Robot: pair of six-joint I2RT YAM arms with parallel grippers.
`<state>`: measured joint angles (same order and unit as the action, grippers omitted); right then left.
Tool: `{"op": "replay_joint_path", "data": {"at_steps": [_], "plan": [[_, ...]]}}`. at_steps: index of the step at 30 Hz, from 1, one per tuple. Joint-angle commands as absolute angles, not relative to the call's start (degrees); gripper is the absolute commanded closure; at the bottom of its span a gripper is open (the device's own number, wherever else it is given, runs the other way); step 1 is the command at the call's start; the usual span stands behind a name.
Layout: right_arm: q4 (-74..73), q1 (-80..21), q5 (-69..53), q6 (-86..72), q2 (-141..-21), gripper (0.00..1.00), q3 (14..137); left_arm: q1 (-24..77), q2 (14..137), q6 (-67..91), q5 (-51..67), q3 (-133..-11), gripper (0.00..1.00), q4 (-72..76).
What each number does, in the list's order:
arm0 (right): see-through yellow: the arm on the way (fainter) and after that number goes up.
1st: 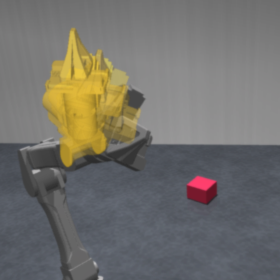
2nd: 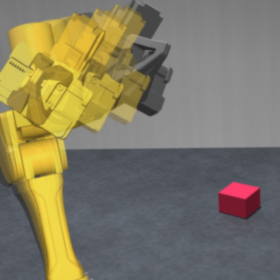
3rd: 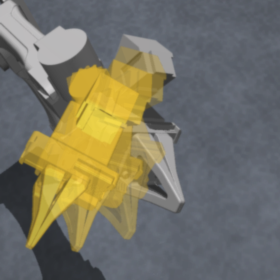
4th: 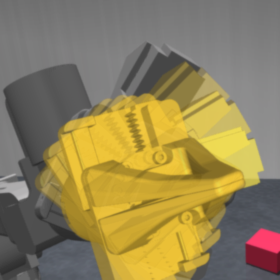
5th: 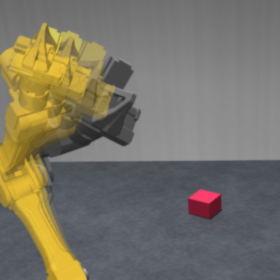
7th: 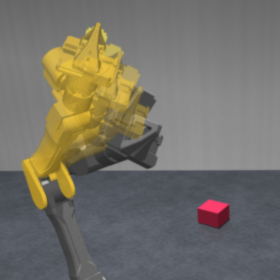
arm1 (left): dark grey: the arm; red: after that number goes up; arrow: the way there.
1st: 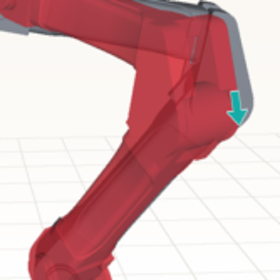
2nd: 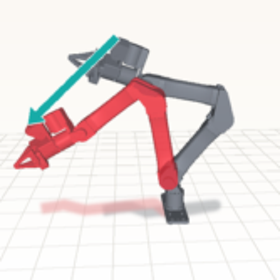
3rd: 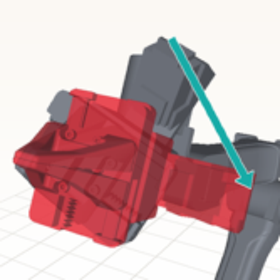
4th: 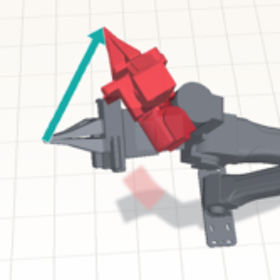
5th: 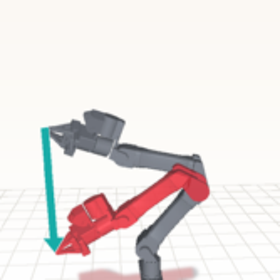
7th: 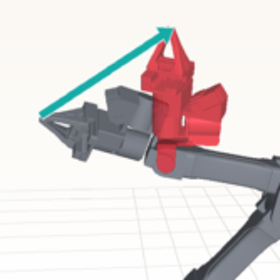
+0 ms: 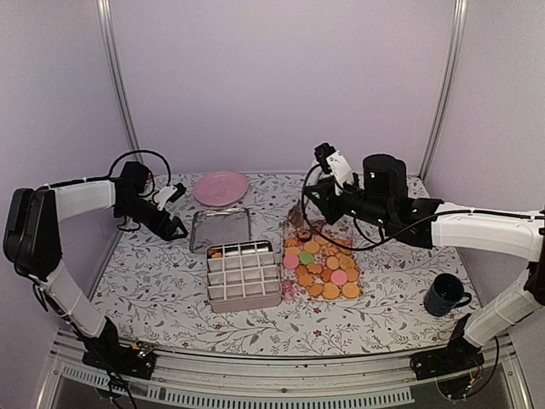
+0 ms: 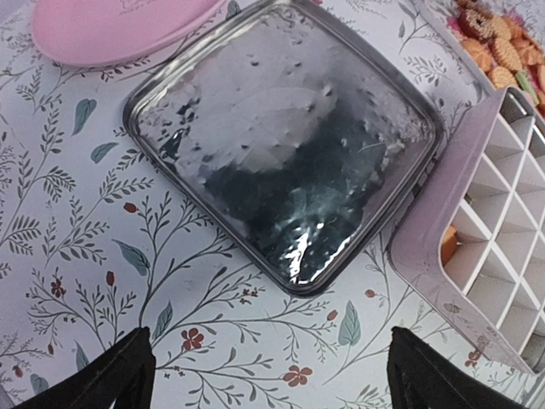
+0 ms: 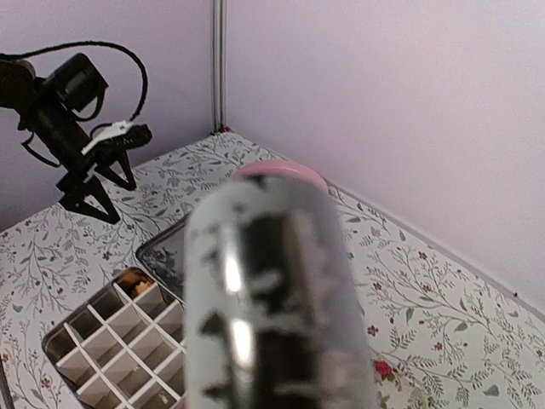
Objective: Pack the cookies
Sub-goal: Place the fake cookies in the empty pocket of the box.
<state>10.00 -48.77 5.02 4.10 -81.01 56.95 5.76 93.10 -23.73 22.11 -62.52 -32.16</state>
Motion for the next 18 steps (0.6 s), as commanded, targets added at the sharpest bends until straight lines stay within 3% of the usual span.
{"op": "replay_joint_path", "data": {"at_steps": [1, 10, 18], "plan": [[17.0, -51.0, -3.2, 4.1, -88.7, 1.00, 65.1, 6.1, 94.3, -23.6, 21.5, -61.5, 0.05, -30.9], [19.6, -54.7, -12.0, 2.1, -108.2, 1.00, 81.6, 5.7, 93.8, -24.4, 21.1, -60.2, 0.05, -30.5], [20.2, -55.1, -13.6, 0.8, -113.4, 1.00, 84.9, 5.8, 93.8, -24.3, 22.1, -60.0, 0.06, -30.3]]}}
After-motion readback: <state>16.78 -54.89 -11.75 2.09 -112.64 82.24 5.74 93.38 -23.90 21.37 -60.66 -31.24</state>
